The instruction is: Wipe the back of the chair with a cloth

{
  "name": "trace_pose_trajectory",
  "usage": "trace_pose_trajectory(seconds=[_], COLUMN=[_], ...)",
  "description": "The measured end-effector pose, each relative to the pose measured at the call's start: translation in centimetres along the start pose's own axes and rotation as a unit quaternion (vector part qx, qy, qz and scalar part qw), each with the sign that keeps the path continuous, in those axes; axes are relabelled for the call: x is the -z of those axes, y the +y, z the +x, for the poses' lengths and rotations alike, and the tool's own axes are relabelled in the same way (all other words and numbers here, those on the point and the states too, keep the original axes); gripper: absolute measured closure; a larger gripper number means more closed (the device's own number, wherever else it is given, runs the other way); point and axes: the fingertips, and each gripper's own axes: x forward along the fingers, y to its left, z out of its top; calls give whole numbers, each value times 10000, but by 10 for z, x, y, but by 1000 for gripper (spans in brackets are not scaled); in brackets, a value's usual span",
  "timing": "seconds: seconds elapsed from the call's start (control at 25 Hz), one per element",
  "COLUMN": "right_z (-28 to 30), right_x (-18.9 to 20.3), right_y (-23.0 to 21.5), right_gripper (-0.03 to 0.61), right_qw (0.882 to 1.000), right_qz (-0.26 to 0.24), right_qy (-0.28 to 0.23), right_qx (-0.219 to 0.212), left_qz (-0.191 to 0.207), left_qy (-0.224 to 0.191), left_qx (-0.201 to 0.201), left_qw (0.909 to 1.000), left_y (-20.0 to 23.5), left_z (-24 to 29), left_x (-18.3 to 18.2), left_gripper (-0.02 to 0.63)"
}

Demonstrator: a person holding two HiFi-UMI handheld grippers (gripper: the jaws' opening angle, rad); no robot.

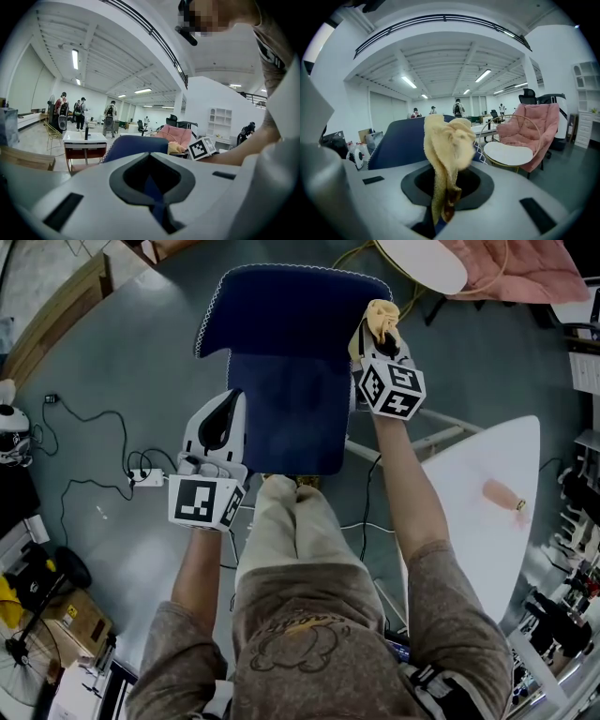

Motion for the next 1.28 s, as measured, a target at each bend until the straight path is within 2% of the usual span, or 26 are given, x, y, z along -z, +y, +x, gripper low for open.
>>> trace_pose_trajectory(seconds=[0.28, 0.4, 0.88, 1.08, 1.28], right_z=[6, 12, 47, 61, 74], right_x=[0, 0, 6, 10, 19], right_y=[4, 15, 98, 152, 207], right_gripper=[508, 508, 509, 508, 508], right_qw=[9996, 9998, 9945, 9872, 9761], right_qz=[214, 151, 323, 193, -153], right_qy=[-143, -144, -144, -156, -30], right_qx=[84, -28, -987, -1575, -2168], left_qz=[55, 53, 80, 90, 32], left_qy=[37, 57, 193, 227, 243], left_qx=[-47, -68, -122, -229, -297], left_qw=[10000, 9999, 9997, 9994, 9993], left_y=[8, 12, 28, 42, 51], left_z=[2, 4, 9, 4, -1], left_x=[5, 9, 25, 31, 38], left_gripper=[605, 605, 605, 606, 605])
